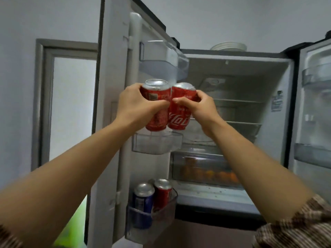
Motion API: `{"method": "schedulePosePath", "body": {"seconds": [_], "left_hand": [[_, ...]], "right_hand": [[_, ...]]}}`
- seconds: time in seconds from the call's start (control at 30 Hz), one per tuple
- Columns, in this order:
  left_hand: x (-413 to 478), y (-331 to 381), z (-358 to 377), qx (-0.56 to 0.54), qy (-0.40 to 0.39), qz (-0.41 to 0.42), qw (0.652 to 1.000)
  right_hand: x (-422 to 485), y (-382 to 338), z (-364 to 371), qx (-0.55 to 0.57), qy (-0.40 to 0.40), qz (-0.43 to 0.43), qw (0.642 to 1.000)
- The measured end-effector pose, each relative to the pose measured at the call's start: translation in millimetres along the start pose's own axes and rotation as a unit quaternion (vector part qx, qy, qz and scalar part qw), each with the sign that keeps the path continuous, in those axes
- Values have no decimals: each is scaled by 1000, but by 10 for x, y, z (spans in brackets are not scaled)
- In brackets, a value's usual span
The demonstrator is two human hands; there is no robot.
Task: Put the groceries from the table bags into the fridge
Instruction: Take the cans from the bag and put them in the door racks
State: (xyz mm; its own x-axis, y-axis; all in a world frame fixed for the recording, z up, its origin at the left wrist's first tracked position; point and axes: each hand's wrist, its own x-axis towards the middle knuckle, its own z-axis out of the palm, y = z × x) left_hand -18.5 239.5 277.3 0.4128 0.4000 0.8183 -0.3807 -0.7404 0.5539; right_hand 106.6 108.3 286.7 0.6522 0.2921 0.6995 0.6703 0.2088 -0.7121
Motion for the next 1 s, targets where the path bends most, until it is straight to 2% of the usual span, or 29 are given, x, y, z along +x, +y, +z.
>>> {"method": "schedulePosePath", "body": {"seconds": [0.17,0.33,0.57,0.77,1.0], "left_hand": [[115,-142,253,160,36,-16,986],[78,-166,388,286,12,-24,958],[-5,-360,496,279,-12,-45,959],[-22,-383,509,339,-17,-37,940],[-11,-437,511,406,-21,-25,913]], "right_hand": [[278,378,101,8,-63,37,997],[442,710,198,8,-113,76,991],[536,919,189,-11,-180,82,980],[525,869,134,-19,-244,73,967],[433,906,105,-5,-219,45,975]]}}
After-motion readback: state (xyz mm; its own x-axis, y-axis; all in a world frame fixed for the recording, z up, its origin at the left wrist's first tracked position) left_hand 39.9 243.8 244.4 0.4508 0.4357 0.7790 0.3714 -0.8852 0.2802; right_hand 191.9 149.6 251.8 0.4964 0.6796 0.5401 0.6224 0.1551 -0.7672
